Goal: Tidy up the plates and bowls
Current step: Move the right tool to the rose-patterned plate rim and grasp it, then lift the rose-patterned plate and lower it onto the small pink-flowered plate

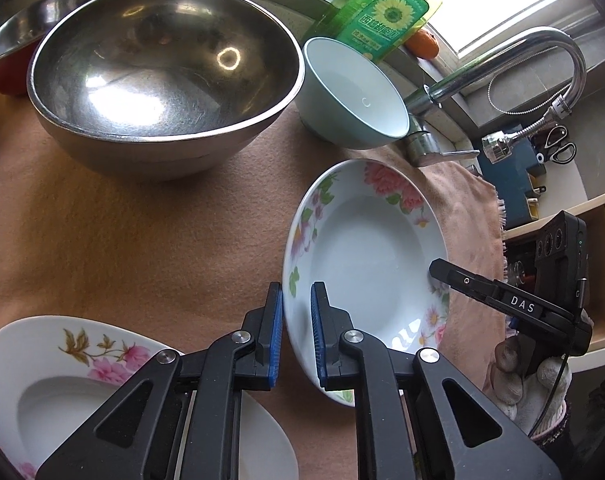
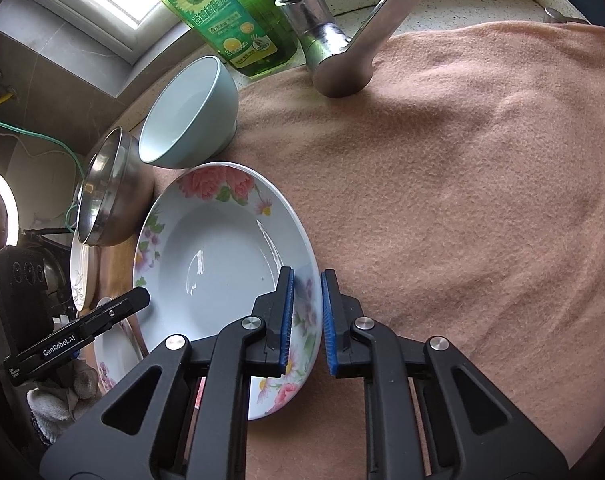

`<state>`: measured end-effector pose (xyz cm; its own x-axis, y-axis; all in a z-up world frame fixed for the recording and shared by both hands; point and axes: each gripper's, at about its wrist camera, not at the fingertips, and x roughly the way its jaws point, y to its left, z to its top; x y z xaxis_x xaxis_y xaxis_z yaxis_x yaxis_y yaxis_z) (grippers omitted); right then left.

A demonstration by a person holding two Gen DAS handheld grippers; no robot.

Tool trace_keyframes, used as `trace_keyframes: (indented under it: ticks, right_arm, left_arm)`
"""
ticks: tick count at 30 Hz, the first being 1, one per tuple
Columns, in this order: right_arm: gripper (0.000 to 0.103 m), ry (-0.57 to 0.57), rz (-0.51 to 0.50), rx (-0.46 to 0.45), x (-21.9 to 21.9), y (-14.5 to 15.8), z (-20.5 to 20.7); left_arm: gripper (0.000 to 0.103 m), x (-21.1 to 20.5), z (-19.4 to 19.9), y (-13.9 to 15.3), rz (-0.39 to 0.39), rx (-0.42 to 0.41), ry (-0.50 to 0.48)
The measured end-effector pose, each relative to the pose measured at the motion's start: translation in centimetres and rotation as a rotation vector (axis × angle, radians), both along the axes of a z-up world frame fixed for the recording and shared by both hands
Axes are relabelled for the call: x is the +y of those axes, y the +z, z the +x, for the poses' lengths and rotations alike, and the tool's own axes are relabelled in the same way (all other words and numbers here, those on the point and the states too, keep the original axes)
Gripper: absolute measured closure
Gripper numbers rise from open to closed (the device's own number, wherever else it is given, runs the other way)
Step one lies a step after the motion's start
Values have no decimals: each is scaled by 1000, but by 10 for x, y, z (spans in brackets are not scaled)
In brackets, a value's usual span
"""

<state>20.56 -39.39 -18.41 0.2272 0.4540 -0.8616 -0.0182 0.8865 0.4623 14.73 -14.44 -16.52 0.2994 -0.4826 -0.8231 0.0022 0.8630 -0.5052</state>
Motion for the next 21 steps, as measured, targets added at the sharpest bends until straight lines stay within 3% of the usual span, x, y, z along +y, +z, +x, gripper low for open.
trace_keyframes:
  ticks: [21]
  right_arm:
    - [90,-9,7,-66,14,42,-37]
  left_arm:
    - [91,17,-21,26,8,-55,-18]
